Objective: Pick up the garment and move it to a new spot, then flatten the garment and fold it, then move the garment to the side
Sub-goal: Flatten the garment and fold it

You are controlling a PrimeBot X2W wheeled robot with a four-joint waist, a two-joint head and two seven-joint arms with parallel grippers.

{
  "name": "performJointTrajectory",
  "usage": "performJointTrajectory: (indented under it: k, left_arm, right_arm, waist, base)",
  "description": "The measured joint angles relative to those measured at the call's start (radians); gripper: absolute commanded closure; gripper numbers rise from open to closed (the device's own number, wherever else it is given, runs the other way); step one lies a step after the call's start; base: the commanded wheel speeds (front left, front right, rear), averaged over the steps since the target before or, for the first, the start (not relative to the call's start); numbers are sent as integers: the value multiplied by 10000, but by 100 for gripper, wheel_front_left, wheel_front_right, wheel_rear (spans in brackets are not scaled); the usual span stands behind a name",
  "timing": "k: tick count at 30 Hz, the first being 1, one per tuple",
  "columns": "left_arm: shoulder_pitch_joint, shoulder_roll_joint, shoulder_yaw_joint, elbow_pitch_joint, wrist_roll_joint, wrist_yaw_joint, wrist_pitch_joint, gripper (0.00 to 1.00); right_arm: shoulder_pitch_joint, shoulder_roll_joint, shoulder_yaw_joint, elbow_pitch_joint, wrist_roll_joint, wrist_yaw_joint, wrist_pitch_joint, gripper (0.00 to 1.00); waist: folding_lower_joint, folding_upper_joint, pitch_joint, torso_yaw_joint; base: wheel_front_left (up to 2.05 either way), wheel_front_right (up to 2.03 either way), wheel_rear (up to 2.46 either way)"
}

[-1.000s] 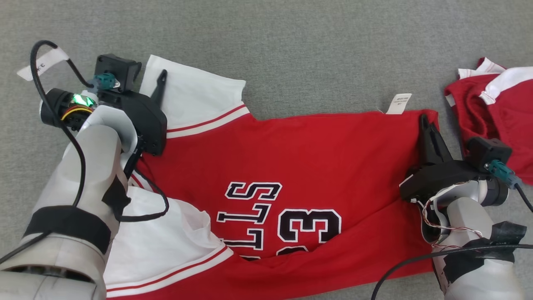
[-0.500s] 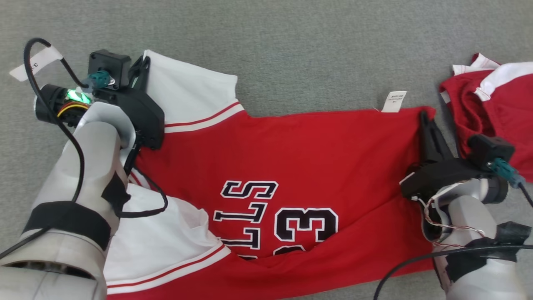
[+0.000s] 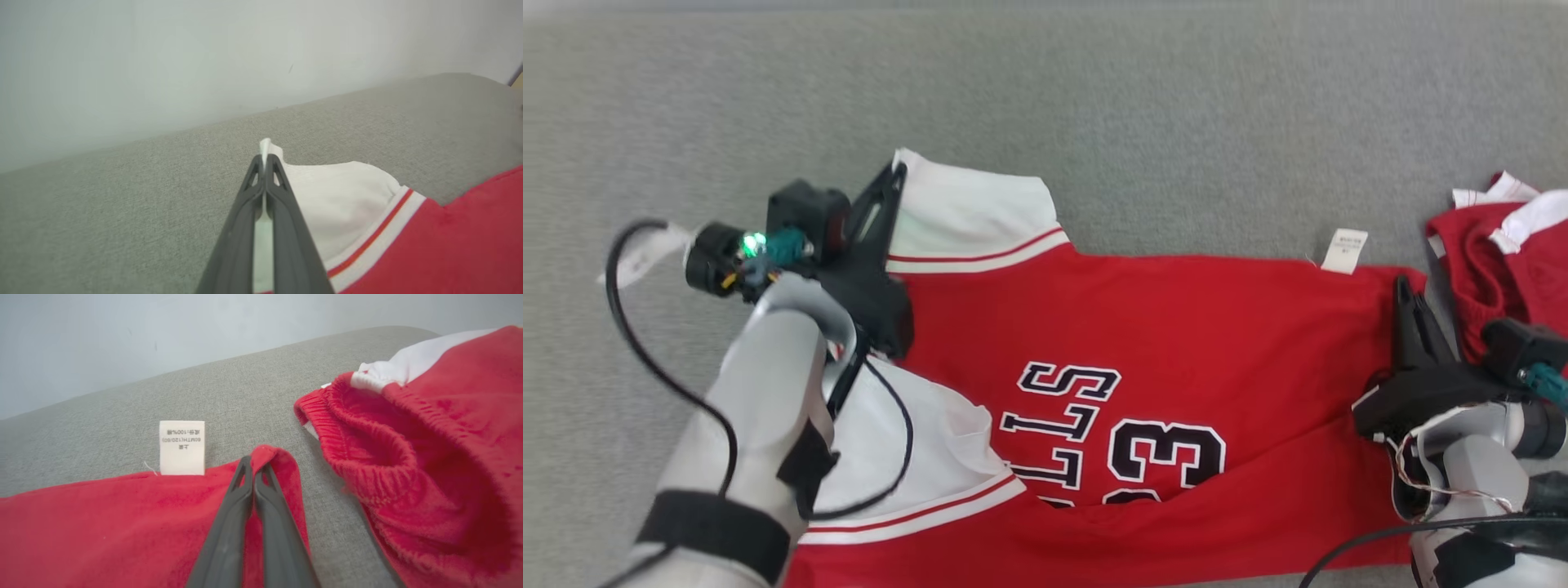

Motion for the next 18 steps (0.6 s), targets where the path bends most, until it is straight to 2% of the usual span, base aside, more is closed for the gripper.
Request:
performJointTrajectory:
  k: [7, 18]
  left_arm:
    - [1821, 15, 270, -2243, -192, -111, -2, 100]
    - [4334, 25, 901, -4358, -194, -196, -2, 100]
  right_arm:
    - [543, -111, -42, -159, 259, 0, 2, 100]
    - [1776, -387, -163, -596, 600, 0, 0, 100]
  waist:
    - [-1, 0, -677, 359]
    - [-2, -1, -1647, 679]
  base:
    - [0, 0, 0]
    - [0, 0, 0]
